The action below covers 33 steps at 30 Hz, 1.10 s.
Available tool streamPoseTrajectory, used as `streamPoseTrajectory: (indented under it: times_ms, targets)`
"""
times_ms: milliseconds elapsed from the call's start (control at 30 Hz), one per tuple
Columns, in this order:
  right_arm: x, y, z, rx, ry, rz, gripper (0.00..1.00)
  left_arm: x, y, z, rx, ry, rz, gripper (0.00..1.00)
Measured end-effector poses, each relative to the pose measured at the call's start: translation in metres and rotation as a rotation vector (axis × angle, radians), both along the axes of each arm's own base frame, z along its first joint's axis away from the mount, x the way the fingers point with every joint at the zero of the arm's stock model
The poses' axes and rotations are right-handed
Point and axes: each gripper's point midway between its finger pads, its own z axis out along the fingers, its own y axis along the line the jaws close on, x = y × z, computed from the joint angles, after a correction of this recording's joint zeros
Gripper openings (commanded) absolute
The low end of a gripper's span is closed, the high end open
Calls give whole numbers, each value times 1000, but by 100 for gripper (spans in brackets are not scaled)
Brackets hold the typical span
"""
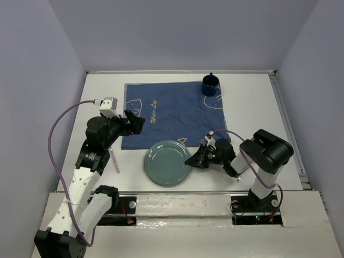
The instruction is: Set the dinner table for one person
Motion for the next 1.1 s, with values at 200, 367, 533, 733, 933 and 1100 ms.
streamPoseTrajectory:
  times_ms: [200,367,533,733,933,1100]
  targets:
    - [2,2,19,36,-26,-29,0,0,1,1,-1,-2,2,99]
    - [-3,-6,40,14,-42,-47,0,0,0,1,-1,-2,0,99]
    - [10,2,89,61,-103,-57,0,0,0,1,-2,-4,-3,99]
    - [62,27,142,158,-193,-99,0,0,0,1,-3,-4,-4,99]
    - [135,20,144,146,-219,-232,0,-1,0,2,-3,-8,-3,99]
    - [184,-6,133,106,-220,-369,0,-1,2,4,-2,-16,7,99]
